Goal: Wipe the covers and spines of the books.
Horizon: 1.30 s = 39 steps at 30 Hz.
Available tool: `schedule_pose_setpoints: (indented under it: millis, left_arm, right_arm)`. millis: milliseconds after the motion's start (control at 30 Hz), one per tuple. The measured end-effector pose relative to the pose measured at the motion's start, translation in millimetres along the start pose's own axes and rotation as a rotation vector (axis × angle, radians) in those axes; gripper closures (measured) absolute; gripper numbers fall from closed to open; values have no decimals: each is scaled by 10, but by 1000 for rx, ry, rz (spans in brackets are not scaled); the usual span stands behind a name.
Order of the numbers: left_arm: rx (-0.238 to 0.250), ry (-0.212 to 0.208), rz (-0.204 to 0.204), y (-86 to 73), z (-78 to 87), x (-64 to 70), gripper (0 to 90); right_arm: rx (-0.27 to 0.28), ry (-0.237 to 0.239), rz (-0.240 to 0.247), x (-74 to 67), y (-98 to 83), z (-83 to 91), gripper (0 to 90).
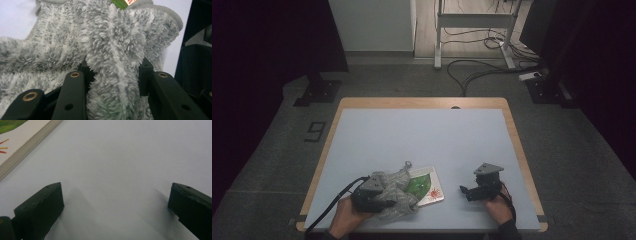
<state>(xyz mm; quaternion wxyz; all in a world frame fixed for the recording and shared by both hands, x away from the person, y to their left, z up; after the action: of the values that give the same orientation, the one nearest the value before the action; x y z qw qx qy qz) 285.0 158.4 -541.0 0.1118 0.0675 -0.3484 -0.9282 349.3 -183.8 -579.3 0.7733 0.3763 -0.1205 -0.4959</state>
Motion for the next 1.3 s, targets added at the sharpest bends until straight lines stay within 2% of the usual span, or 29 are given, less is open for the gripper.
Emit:
schedule_pose_setpoints:
  millis: [233,500,1067,1300]
  left_arm:
    - [3,-14,-4,23,-20,14,615]
    - [13,-36,-19,152,-145,11,616]
    - [7,-62,-49,519,-491,-41,617]
    - [-6,-61,-77,678,-638,-46,617]
  right_arm:
    - [0,0,-2,0,0,-1,0]
    - [0,0,-3,0,1,-1,0]
    - [0,0,-3,0,1,-1,0]
    - [0,0,-3,0,1,-1,0]
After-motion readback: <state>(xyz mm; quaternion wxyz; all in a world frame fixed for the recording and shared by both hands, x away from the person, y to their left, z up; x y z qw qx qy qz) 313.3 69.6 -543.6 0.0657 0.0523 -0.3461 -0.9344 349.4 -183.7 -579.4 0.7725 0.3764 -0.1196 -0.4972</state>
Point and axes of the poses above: each handheld gripper's, and its own axes: z roughly backward along the jaws, y roughly out of its top, x roughly to its right, the point moved 6 cm from there along -z, roughly forward along the jaws, and after that the axes turned 15 degrees about -z, right-handed, at the moved point
